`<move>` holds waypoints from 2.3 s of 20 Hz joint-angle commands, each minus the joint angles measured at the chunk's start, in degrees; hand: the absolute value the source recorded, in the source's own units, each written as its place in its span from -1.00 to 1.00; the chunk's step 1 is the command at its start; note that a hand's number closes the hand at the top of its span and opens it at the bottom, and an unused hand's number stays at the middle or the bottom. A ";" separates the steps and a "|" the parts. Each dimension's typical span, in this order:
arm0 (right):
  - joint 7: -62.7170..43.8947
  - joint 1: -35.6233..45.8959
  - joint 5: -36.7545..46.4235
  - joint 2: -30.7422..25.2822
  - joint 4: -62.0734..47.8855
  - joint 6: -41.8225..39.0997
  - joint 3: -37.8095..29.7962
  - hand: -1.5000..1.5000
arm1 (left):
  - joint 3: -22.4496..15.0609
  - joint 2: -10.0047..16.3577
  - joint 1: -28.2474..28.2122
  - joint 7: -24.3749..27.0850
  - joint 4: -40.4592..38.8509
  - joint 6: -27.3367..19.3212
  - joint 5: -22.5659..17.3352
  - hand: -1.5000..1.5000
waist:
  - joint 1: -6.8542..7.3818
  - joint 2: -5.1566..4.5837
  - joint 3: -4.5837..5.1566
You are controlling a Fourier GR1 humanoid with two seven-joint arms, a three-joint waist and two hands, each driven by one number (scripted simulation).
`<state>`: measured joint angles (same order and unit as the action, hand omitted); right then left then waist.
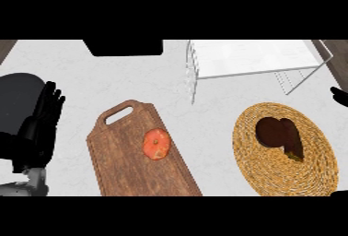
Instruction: Pick the cupcake from the placemat and place it in the tiered shelf
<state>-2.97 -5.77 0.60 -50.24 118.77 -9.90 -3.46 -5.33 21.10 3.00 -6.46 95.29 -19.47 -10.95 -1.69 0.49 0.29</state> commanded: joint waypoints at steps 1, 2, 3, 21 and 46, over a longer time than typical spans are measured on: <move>-12.36 -1.26 11.74 -3.86 7.50 1.90 3.96 -1.00 | -0.11 0.00 0.16 0.04 0.44 0.71 -0.03 0.00 | 1.06 -0.23 -0.03; -15.70 1.06 12.26 -4.98 6.64 1.08 3.38 -1.00 | -0.78 -0.70 1.69 -0.23 -0.20 0.38 0.57 0.00 | 1.46 -0.47 -0.07; -21.20 -0.02 14.51 -3.69 11.43 2.05 6.31 -1.00 | -0.87 -1.27 0.63 0.32 -0.49 -0.07 0.82 0.00 | 1.35 -0.34 -0.04; -39.41 8.35 44.25 11.16 0.20 -4.95 25.24 -1.00 | -0.96 -4.54 0.43 -2.55 2.75 0.91 5.56 0.00 | 1.73 -0.46 -0.29; -18.49 8.55 58.29 28.02 -20.12 2.19 18.95 -1.00 | 5.12 -8.75 0.56 -5.63 4.61 6.77 9.15 0.00 | 1.76 -0.46 -0.29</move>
<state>-21.01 2.45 55.49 -26.33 99.26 -8.31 13.62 -0.44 12.78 3.09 -9.63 98.32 -12.42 -3.33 0.06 0.02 0.00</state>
